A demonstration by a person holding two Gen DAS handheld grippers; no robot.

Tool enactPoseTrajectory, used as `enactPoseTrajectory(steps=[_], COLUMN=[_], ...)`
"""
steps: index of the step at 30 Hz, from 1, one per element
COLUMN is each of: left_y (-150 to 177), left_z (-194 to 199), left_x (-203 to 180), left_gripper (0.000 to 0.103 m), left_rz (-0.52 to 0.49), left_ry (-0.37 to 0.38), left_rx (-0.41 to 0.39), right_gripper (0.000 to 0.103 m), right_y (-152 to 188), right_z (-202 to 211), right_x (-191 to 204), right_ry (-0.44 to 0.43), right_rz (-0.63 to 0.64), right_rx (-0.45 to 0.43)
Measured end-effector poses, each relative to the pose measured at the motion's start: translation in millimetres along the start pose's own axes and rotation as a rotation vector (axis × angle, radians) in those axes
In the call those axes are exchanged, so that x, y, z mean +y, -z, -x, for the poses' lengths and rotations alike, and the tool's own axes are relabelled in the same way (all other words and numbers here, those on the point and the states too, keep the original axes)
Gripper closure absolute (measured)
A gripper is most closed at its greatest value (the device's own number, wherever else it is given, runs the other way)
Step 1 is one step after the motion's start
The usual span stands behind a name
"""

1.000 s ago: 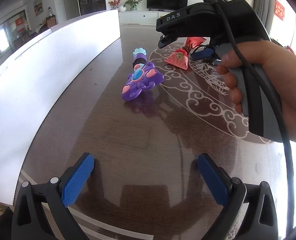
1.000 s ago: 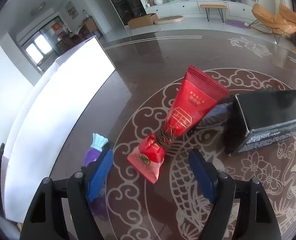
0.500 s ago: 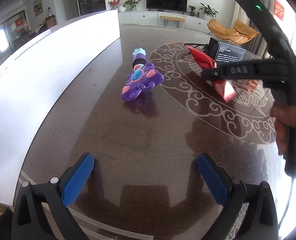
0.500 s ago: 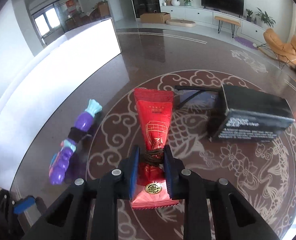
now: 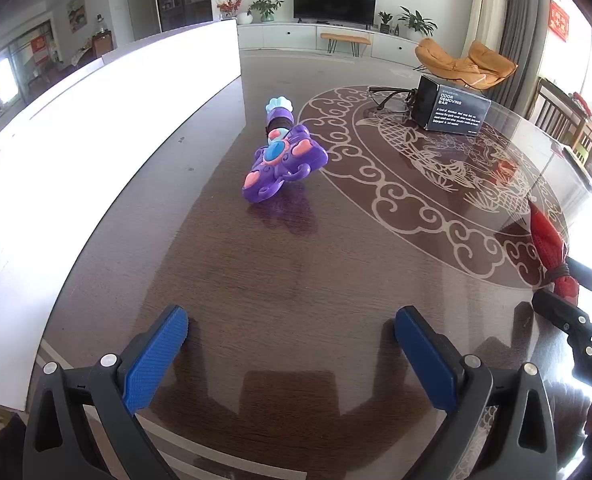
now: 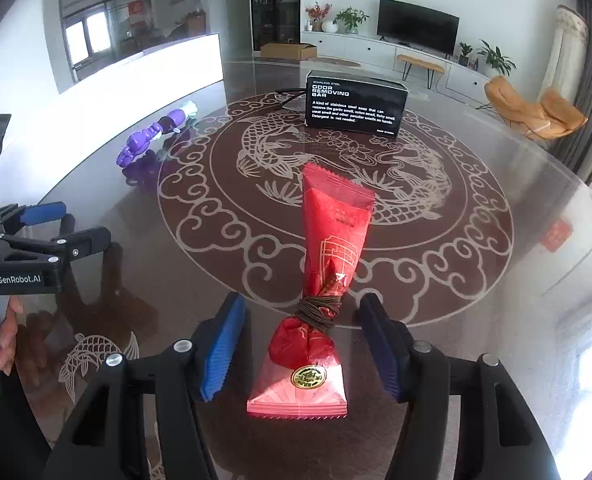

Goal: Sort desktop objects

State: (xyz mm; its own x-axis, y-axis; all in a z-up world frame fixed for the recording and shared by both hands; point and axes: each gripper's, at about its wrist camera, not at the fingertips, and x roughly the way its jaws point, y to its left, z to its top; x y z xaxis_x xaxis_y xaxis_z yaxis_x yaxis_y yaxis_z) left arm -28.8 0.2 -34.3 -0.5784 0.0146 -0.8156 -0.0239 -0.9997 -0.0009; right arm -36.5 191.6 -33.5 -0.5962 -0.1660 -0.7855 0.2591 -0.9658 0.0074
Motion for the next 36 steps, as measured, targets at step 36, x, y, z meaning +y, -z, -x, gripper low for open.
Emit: enactPoseTrajectory(steps=[36], left_y=[1.8], left_z=[0.5], left_x=[2.6], left_gripper=[0.0], left_rz=[0.001], left_ry=[-0.001], left_rx=[-0.003], right_gripper=[0.007], right_y=[1.0], right_z=[-8.1], right_x=[4.8], right_ry=[-0.005], right_rz=[0.037], right_rx=[0.032])
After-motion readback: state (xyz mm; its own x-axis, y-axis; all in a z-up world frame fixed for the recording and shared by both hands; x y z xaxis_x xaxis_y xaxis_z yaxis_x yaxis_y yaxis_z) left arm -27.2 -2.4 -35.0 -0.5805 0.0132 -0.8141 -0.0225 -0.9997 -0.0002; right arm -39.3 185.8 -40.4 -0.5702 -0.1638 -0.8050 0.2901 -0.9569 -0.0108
